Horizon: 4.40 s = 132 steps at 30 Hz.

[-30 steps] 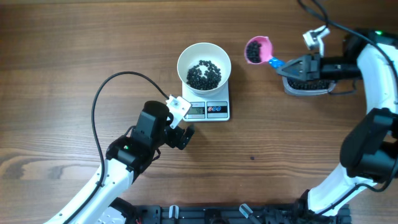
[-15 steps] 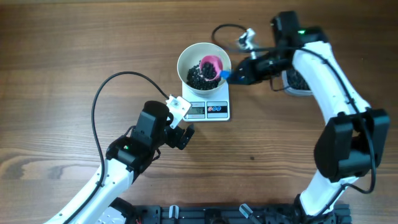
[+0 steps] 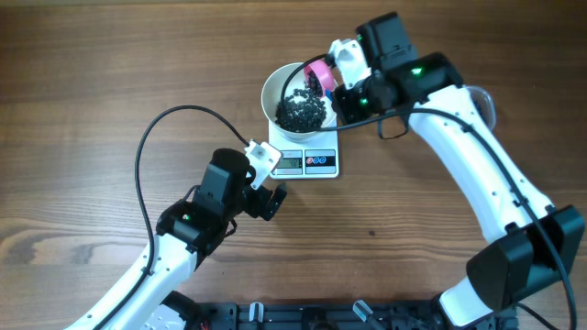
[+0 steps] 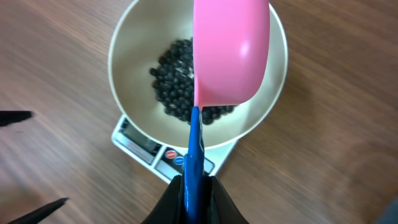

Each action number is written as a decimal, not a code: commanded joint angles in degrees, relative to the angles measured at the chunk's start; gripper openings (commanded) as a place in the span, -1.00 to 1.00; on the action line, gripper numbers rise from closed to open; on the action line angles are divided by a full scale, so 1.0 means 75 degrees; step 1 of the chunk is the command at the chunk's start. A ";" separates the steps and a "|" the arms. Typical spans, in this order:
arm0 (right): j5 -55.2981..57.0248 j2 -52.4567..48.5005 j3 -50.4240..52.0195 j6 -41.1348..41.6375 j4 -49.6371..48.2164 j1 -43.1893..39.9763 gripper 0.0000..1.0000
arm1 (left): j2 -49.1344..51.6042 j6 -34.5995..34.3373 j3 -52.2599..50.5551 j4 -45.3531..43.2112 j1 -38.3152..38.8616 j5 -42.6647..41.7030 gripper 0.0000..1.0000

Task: Scoop item into bowl and weigh 150g on scale
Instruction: 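Carry the scoop to the white bowl and pour beans in, then return the scoop to the tub and scoop more black beans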

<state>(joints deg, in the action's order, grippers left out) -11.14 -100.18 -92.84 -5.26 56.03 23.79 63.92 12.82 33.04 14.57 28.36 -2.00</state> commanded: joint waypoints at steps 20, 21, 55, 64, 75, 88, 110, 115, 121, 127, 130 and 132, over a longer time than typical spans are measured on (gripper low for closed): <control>0.2419 0.0230 -0.0093 -0.0702 -0.0341 0.1105 -0.92 | 0.0000 0.0035 -0.0026 0.0000 -0.0070 0.0047 1.00; 0.2177 0.0245 -0.0093 -0.0705 -0.0353 0.0950 -0.91 | 0.0000 0.0038 -0.0026 0.0000 -0.0070 0.0047 1.00; 0.1209 0.0329 -0.1195 0.0507 0.3590 -0.3395 -0.92 | 0.0000 0.0038 -0.0026 0.0000 -0.0070 0.0047 1.00; 0.1944 0.0283 -0.1052 0.0291 0.3719 -0.4109 -0.91 | 0.0000 0.0038 -0.0026 0.0000 -0.0070 0.0047 1.00; 0.1760 -0.0300 -0.0804 -0.0178 0.3281 -0.4156 -0.91 | 0.0000 0.0038 -0.0026 0.0000 -0.0070 0.0047 1.00; 0.0898 -0.1466 -0.0804 -0.0729 0.2958 -0.4156 -0.91 | 0.0000 0.0038 -0.0026 0.0000 -0.0070 0.0047 1.00; -0.0825 -0.1964 -0.0804 -0.1297 0.3296 -0.4162 -0.91 | 0.0000 0.0038 -0.0026 -0.0003 -0.0070 0.0047 1.00; -0.1212 -0.1964 -0.0804 -0.1463 0.3328 -0.4351 -0.91 | 0.0000 0.0038 -0.0026 0.0000 -0.0070 0.0047 1.00; -0.1763 -0.1964 -0.0804 -0.1696 0.3366 -0.4931 -0.91 | 0.0000 0.0038 -0.0026 0.0000 -0.0070 0.0047 1.00; -0.2250 -0.1964 -0.0804 -0.1912 0.3389 -0.5485 -0.91 | 0.0000 0.0038 -0.0026 0.0000 -0.0070 0.0047 1.00; -0.2524 -0.1964 -0.0804 -0.2127 0.3450 -0.5904 -0.91 | 0.0000 0.0038 -0.0026 0.0000 -0.0070 0.0047 1.00; -0.2623 -0.1964 -0.0804 -0.2226 0.3462 -0.6164 -0.91 | 0.0000 0.0038 -0.0026 0.0000 -0.0070 0.0047 1.00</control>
<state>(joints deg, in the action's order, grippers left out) -26.46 -113.93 -99.07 -18.92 81.80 -19.57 63.92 12.82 33.04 14.57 28.36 -2.00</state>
